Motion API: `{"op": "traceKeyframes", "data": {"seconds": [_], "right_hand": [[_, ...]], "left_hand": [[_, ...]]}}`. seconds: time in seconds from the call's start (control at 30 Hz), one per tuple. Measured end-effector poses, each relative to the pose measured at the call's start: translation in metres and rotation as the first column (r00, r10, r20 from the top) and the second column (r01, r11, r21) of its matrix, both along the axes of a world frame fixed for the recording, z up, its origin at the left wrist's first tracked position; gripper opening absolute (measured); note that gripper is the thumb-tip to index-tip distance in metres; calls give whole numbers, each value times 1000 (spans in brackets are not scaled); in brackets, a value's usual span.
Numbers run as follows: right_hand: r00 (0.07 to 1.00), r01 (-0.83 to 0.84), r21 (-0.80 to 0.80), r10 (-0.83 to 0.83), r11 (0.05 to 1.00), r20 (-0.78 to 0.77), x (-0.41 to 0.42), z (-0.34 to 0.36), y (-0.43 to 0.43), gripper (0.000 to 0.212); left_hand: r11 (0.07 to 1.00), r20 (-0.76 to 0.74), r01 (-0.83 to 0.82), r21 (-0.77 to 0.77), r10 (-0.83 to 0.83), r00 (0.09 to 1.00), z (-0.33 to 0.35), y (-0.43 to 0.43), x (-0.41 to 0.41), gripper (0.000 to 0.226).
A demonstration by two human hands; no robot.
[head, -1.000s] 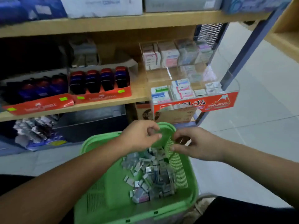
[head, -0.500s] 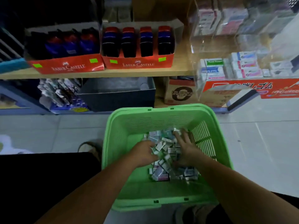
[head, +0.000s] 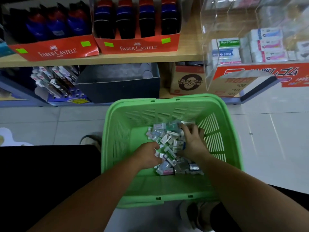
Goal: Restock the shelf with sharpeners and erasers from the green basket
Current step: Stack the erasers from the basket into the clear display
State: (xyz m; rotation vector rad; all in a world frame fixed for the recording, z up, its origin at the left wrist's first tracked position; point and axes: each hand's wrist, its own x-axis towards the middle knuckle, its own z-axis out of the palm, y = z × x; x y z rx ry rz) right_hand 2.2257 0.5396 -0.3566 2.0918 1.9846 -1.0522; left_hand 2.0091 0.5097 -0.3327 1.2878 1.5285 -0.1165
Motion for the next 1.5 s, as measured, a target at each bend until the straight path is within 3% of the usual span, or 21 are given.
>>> {"op": "traceKeyframes", "data": {"seconds": [0.2,0.37,0.47,0.6,0.8,0.93,1.13,1.37,1.5], "right_hand": [[998,-30,22,29,999,57,1,5,3,91],[970,127,-94,-143,988,-198,1,10,4,56],[857,298,-241,-370,924,-358,4,13,6,49],[570,428,-424,-603,798,-558,6,23,10,38],[417,449,-585,-738,675,-531,4,21,14,38],[470,472,-565,-735,677,-489,6,16,12,35],[559,540,-418,-683,730,-470,4,12,16,21],[760,397,-335,-511,855,-402,-8,-3,24,41],[908,235,-219,-294,947,-297,-13,-8,23,64]], "left_hand": [[991,-71,91,96,-85,994,-13,11,2,70],[890,-266,218,401,-114,957,-27,44,15,92],[843,-336,313,438,-170,926,-39,47,24,100],[817,-367,345,462,-179,913,-51,45,22,103],[830,-273,239,505,-110,956,-58,48,17,81],[851,-316,247,462,-102,943,-67,39,23,100],[919,-347,207,336,-84,934,-75,43,21,98],[971,-147,-33,235,69,987,-75,48,22,85],[975,-91,-62,213,83,992,-76,37,9,74]]}}
